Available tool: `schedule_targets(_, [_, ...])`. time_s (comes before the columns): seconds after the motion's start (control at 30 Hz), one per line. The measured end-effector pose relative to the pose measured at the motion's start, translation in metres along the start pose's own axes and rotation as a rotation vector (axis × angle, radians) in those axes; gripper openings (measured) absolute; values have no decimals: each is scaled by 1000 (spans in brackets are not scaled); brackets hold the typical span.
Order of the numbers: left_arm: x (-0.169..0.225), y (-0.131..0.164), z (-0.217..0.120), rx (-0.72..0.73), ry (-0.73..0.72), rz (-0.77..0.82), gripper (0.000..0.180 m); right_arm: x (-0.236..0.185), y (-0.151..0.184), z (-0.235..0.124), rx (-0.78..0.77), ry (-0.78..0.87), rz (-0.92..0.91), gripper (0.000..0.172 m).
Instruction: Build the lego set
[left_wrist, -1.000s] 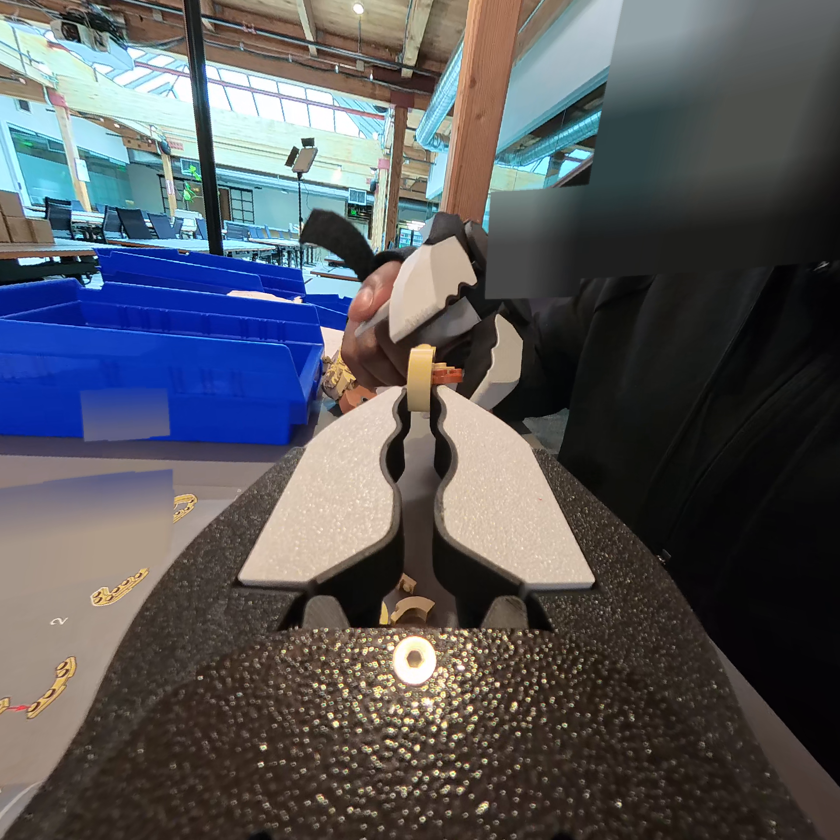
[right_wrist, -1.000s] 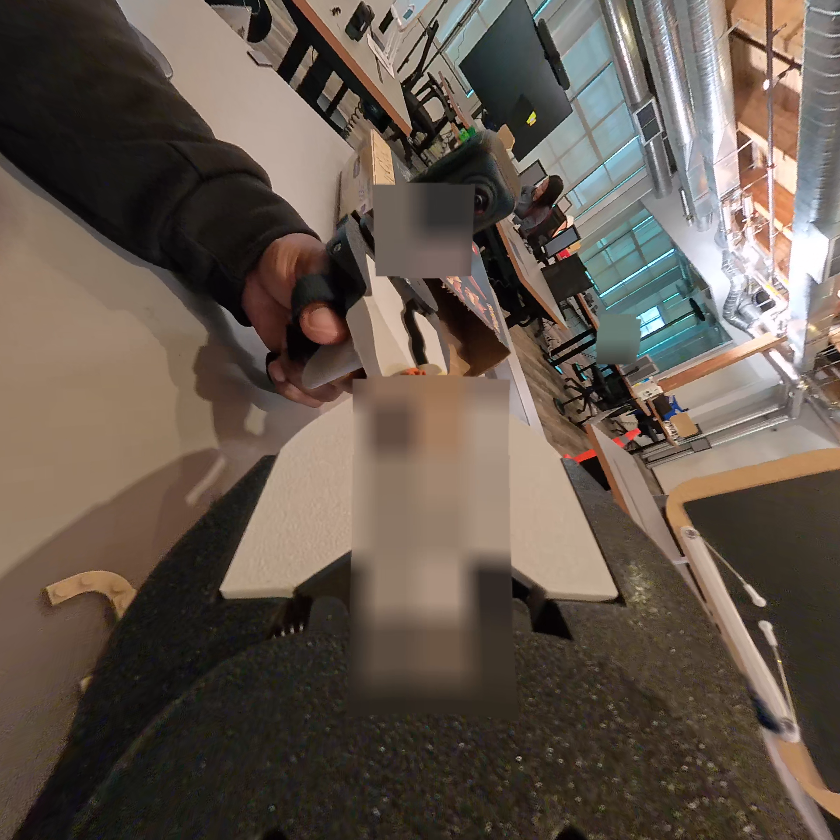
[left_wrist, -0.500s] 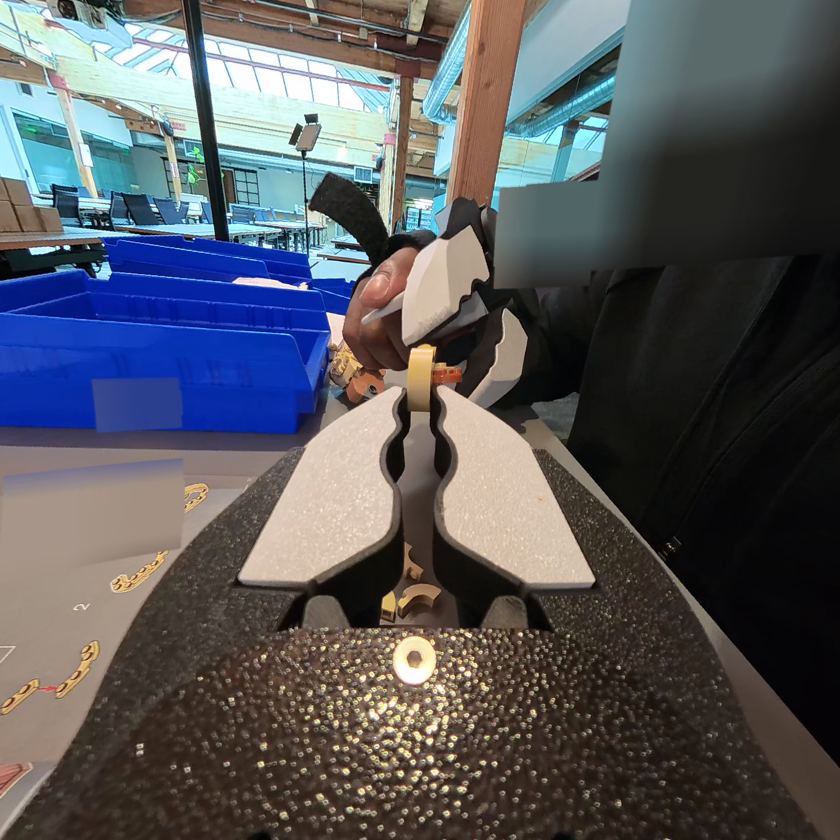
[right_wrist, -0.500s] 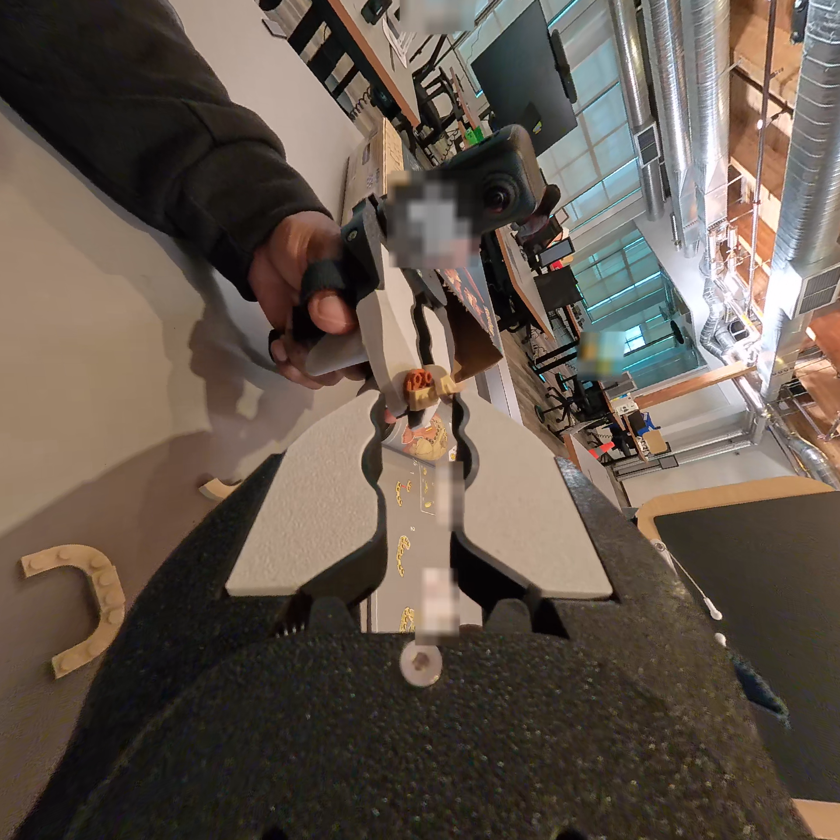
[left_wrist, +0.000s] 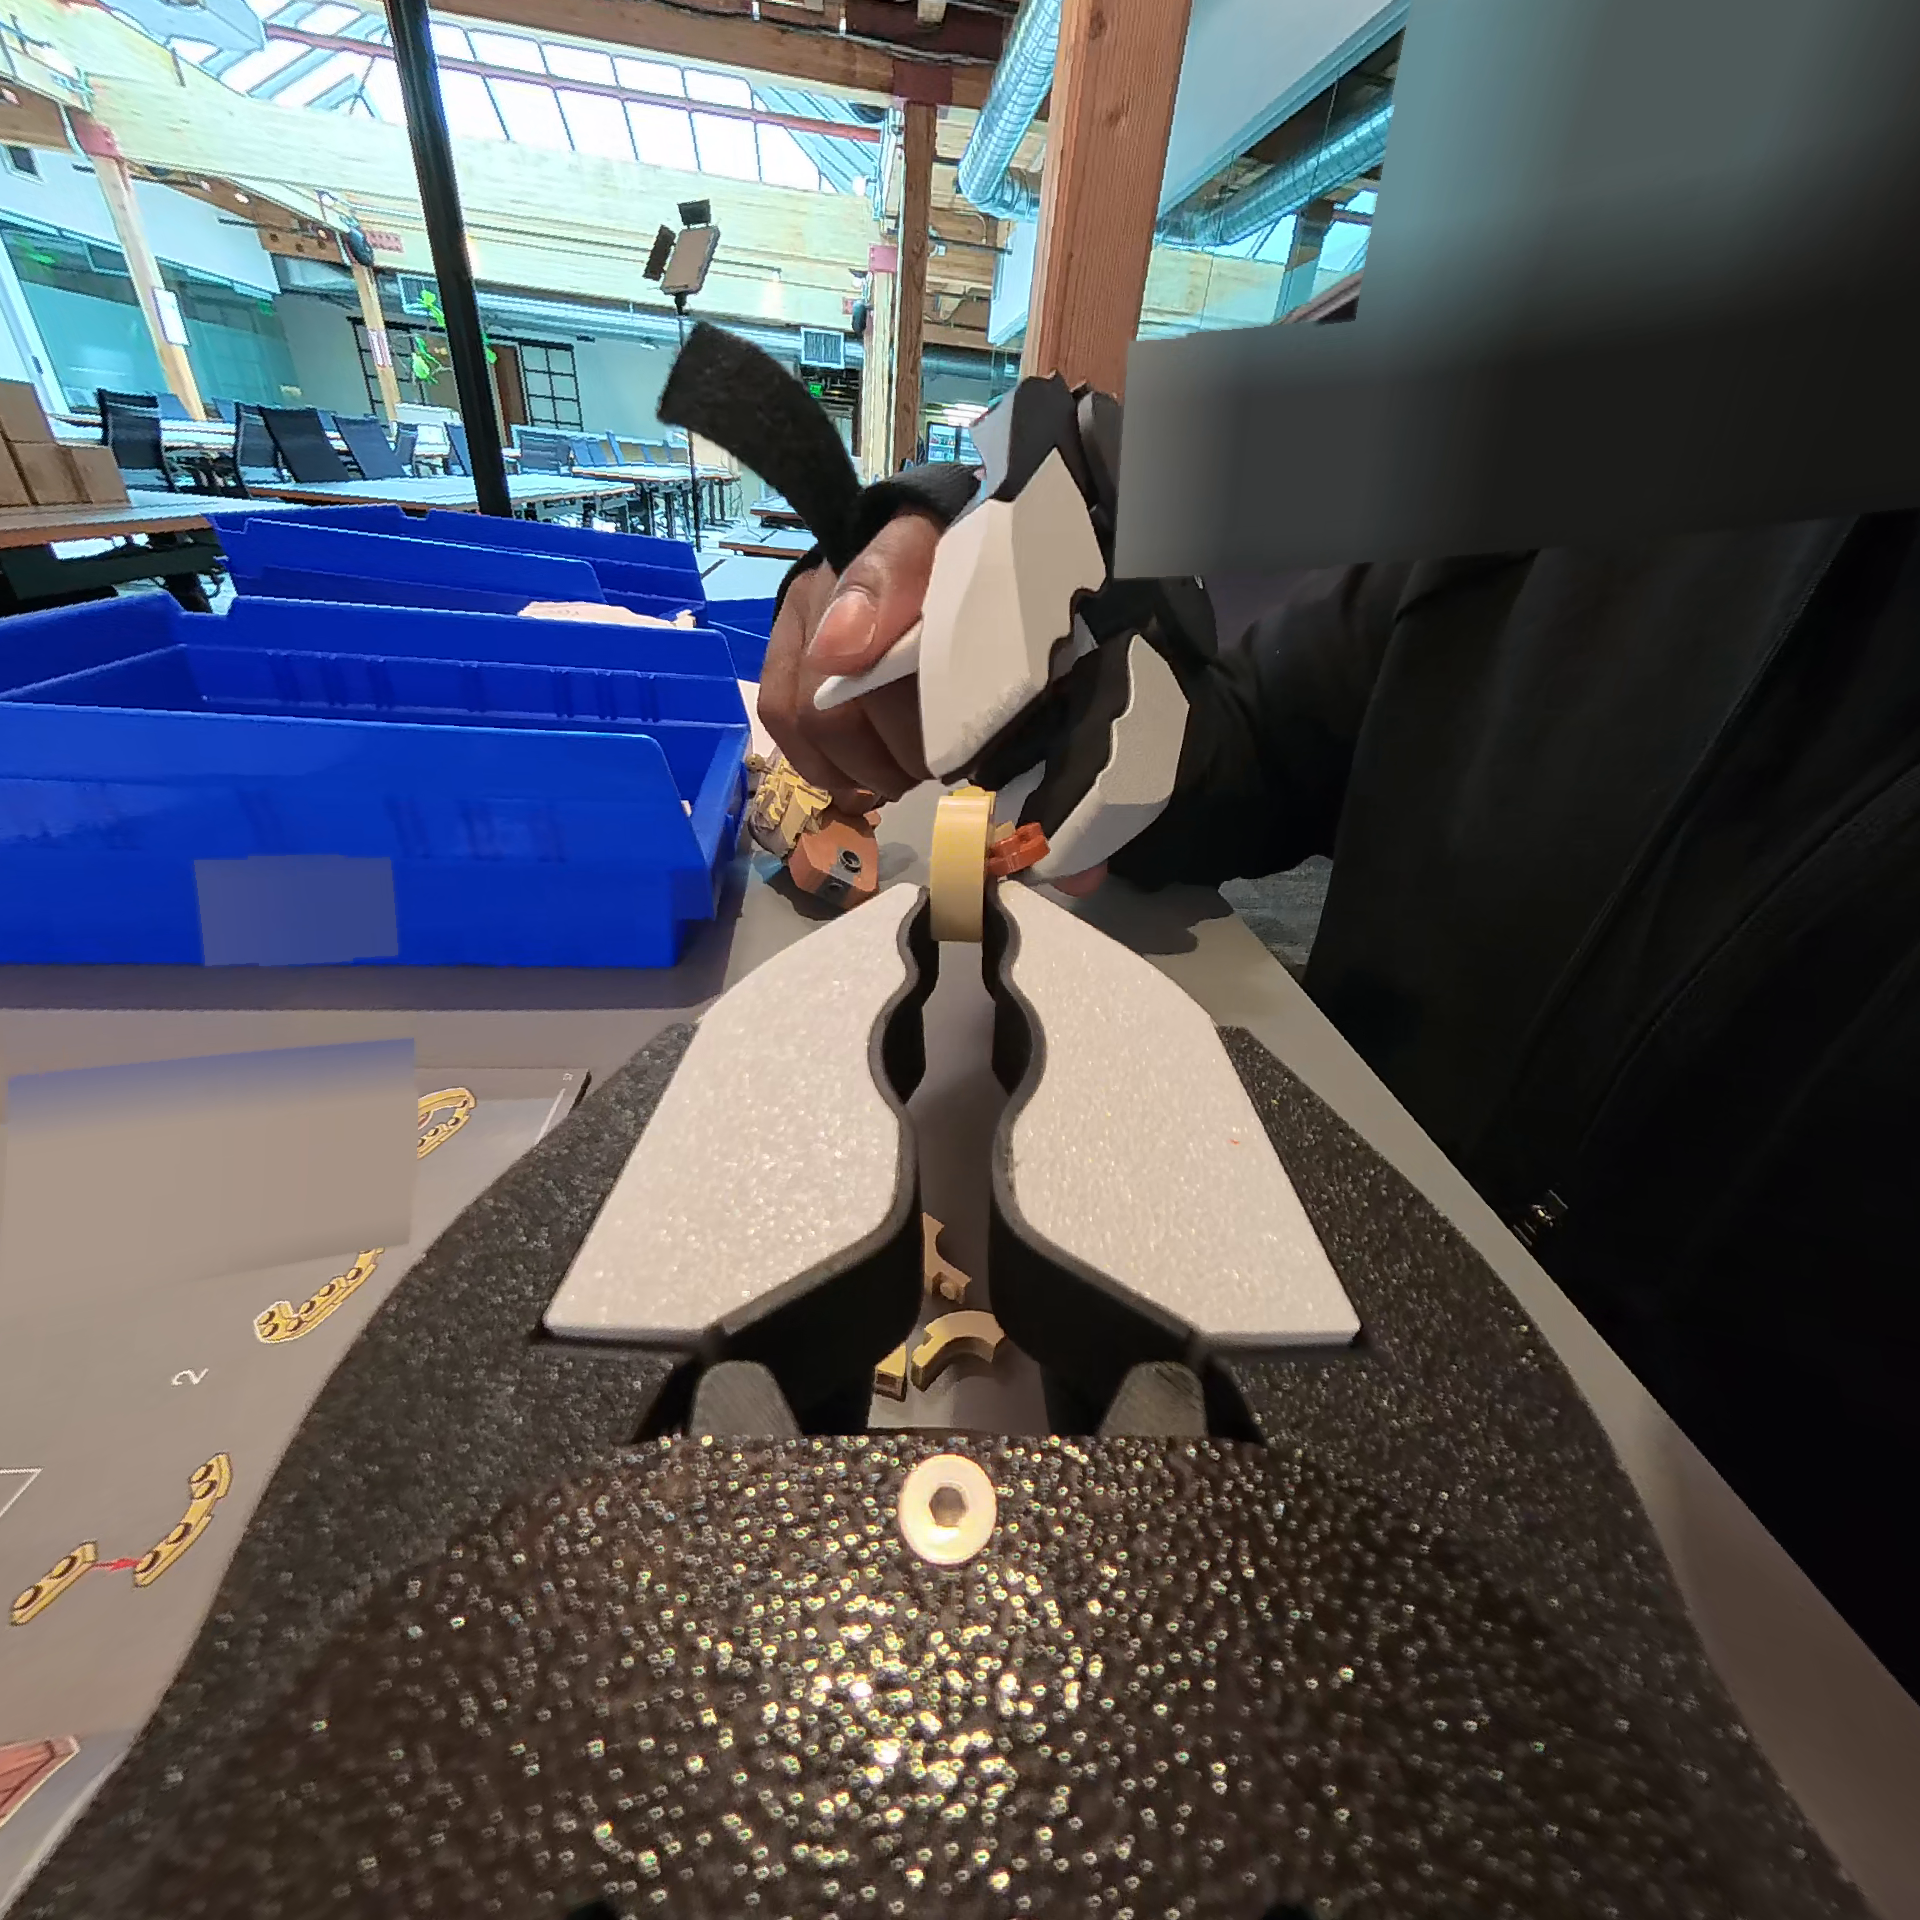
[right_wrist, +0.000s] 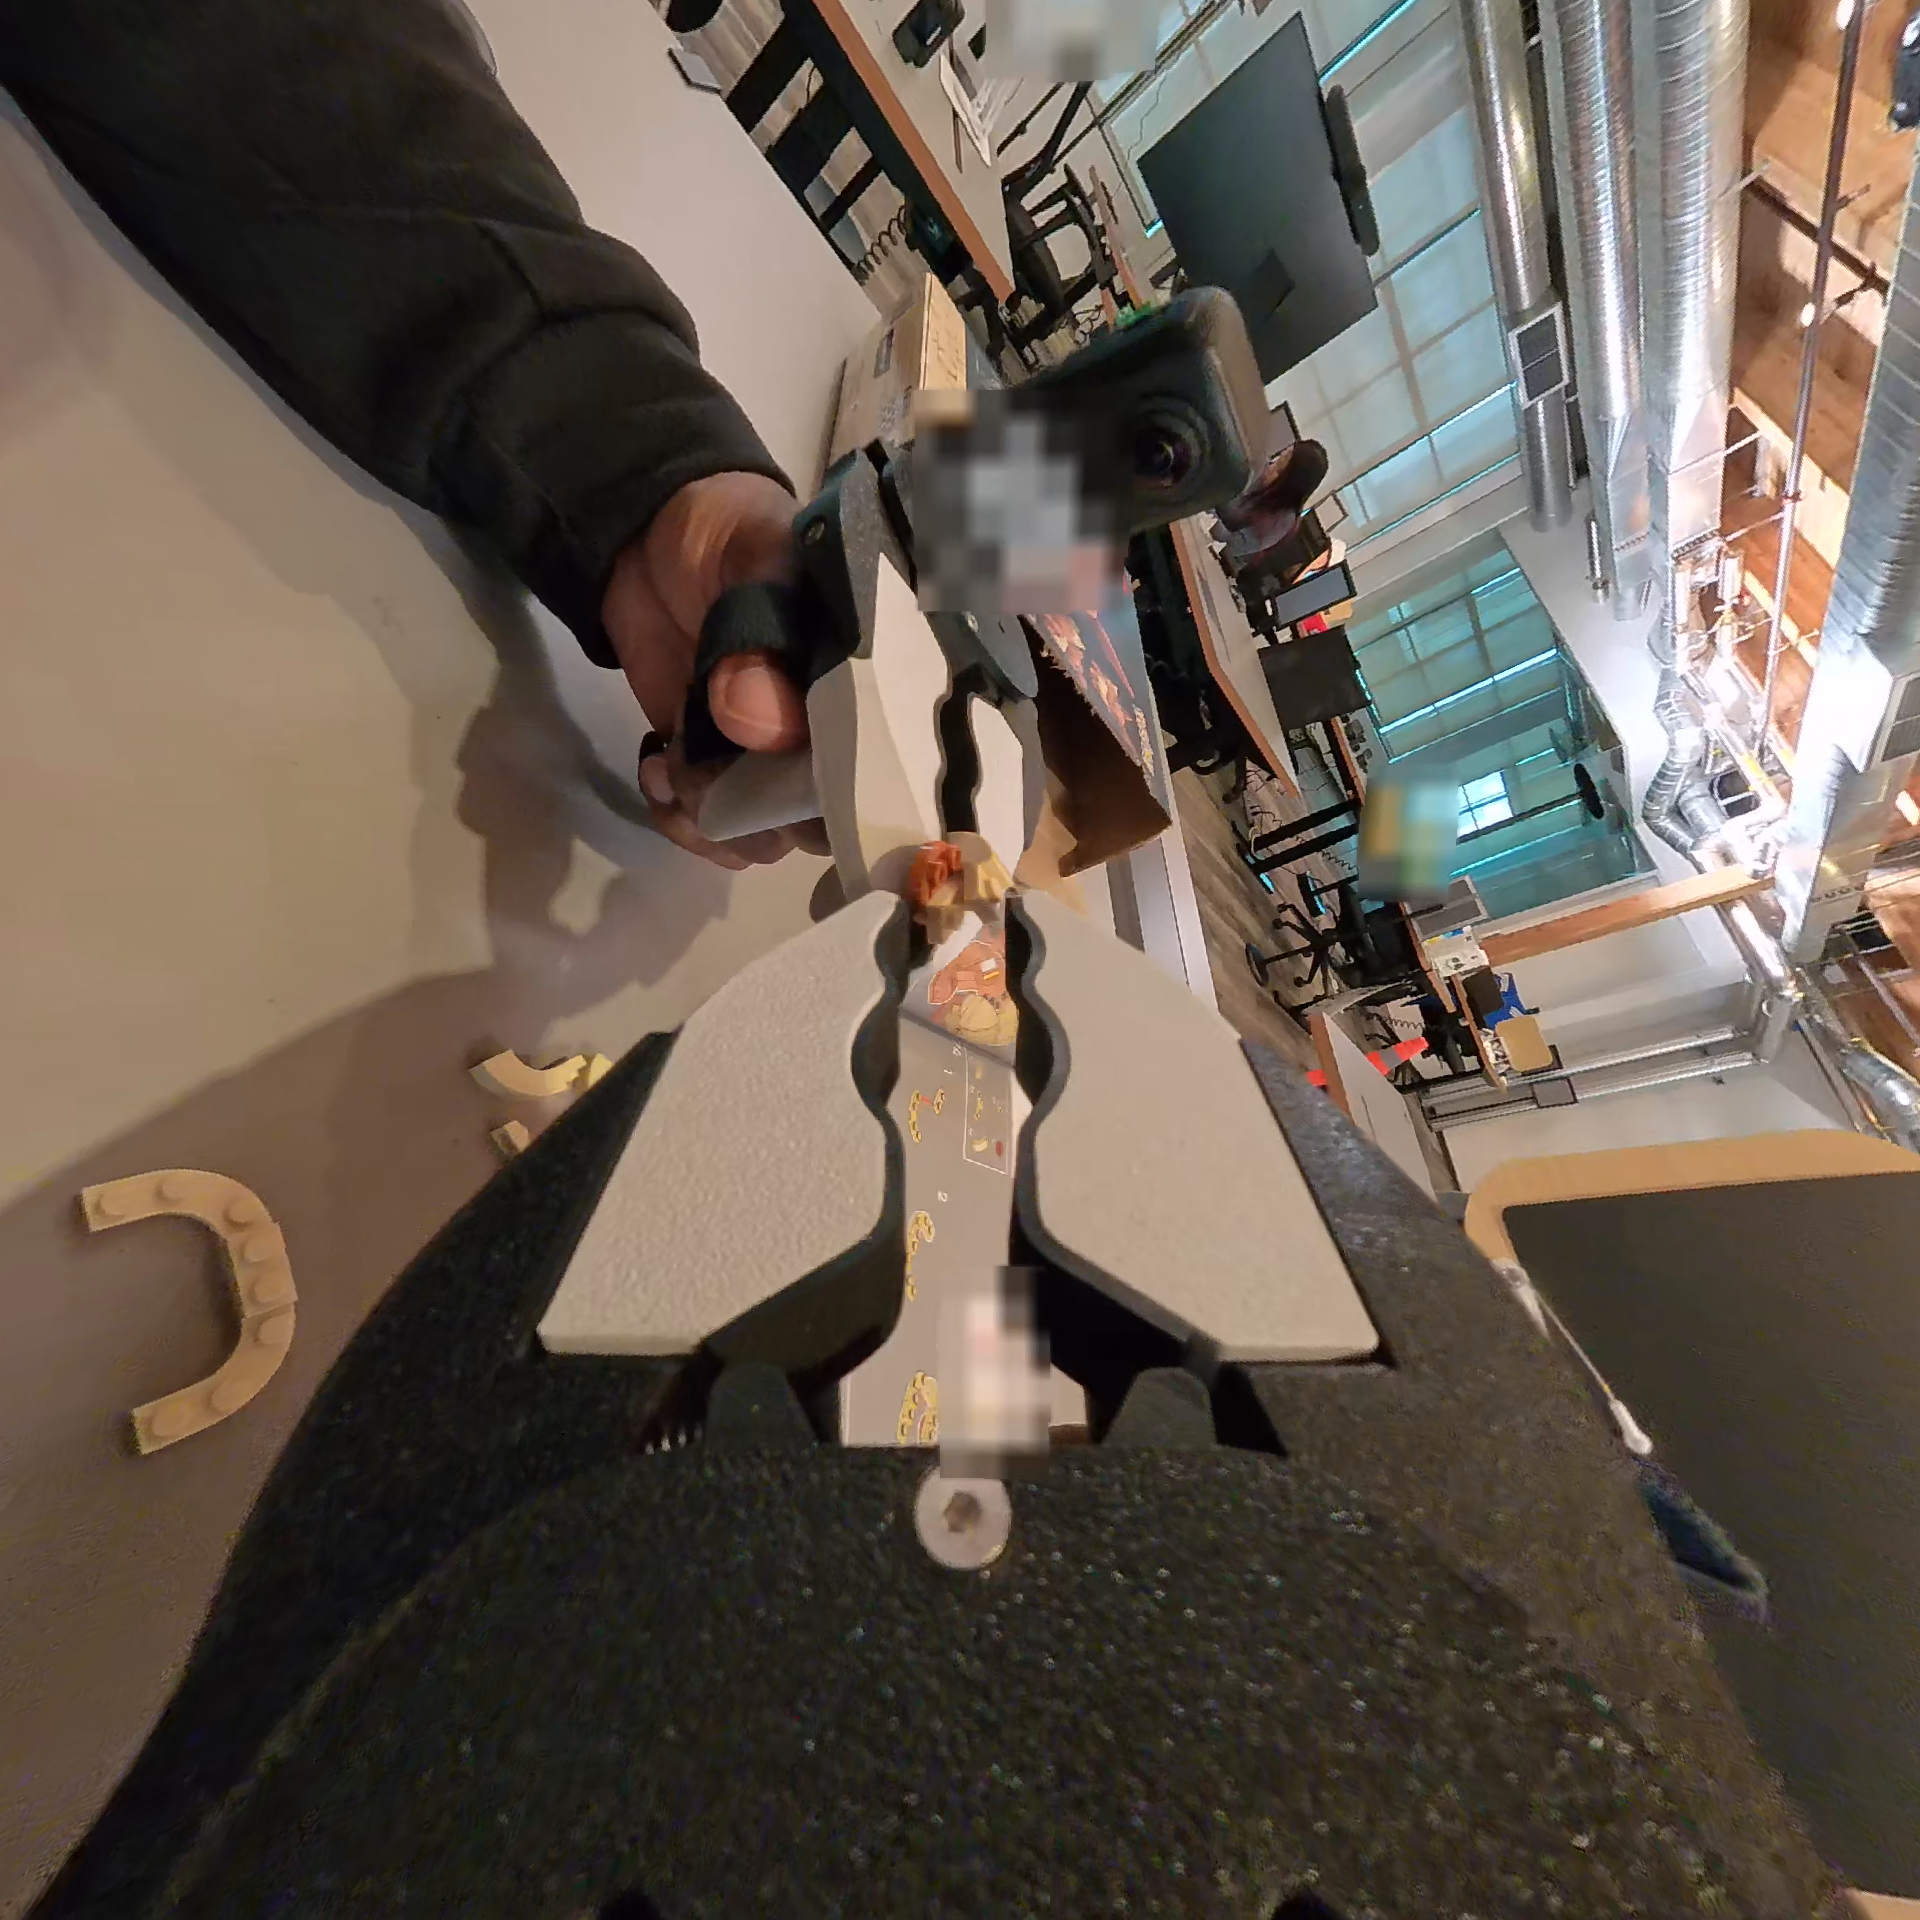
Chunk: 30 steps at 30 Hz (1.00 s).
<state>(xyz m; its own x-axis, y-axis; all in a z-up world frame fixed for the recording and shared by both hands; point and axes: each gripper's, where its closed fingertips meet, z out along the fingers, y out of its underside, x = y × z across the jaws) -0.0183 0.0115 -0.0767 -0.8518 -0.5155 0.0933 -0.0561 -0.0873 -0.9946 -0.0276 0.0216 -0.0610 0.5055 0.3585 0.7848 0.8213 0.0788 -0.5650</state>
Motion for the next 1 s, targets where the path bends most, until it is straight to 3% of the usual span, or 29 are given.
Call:
schedule_targets(0.73, [6,10,2,-90,12,65,9,-8,2,-2,-24,30,-179,10])
schedule_targets(0.87, [8,12,4,-96,26,51,16,-9,3,-1,-37,45,-212,9])
schedule_targets(1.0, [10,12,4,-91,41,54,9,-9,3,-1,-42,61,-222,9])
